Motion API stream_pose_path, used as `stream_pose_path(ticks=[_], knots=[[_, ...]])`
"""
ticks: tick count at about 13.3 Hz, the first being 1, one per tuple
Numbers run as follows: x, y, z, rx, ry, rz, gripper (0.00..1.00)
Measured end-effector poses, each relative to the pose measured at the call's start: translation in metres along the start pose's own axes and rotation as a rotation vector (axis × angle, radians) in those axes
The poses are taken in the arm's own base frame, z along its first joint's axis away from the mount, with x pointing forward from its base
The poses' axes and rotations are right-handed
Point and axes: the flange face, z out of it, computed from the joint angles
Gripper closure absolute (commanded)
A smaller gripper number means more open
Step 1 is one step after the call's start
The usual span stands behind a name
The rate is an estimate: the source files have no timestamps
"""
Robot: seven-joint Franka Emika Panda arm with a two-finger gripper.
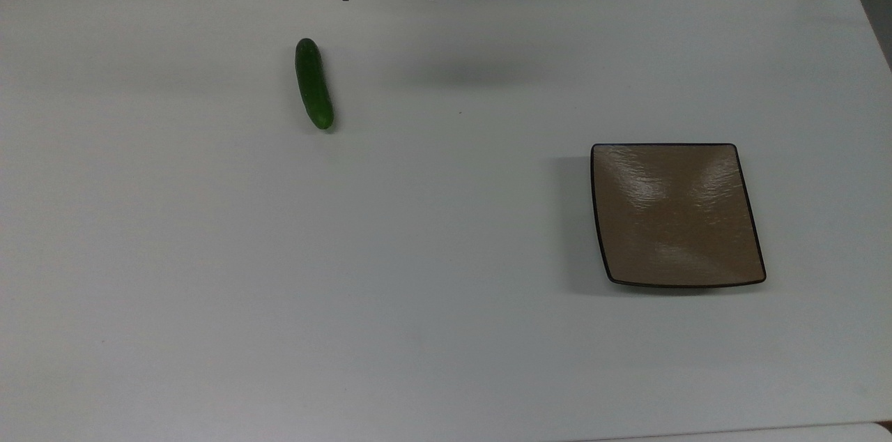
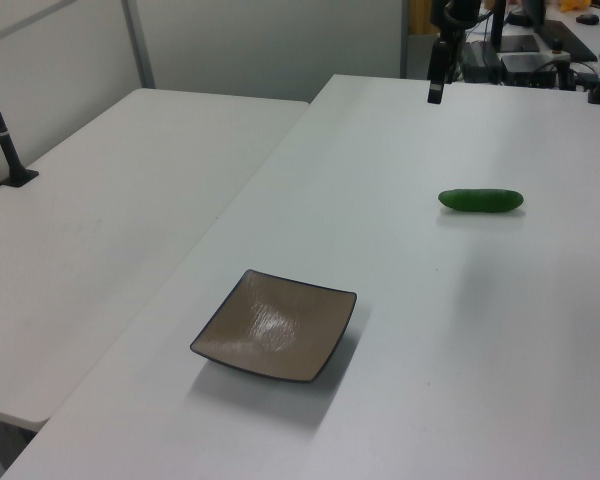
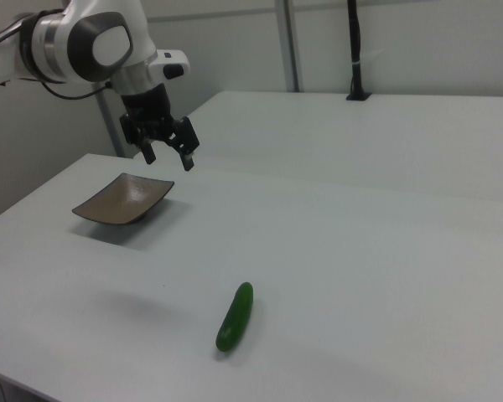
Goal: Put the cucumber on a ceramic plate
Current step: 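Move the open gripper toward the green cucumber, then lower the gripper over the cucumber and close on its middle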
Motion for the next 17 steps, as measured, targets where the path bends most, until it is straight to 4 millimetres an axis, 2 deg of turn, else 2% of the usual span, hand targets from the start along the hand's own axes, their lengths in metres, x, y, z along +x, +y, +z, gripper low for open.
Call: stream_pose_path(ticks=[7,9,12,17], knots=[[-0.005,0.017,0.003,-0.005,-0.042,0.028,0.0],[-0.008,0.036,0.007,-0.01,-0.071,0.029,0.0],[-0.017,0.088,0.024,-0.002,-0.13,-0.057,0.0],[-0.03,0.133,0.066,0.023,-0.216,-0.108,0.0]])
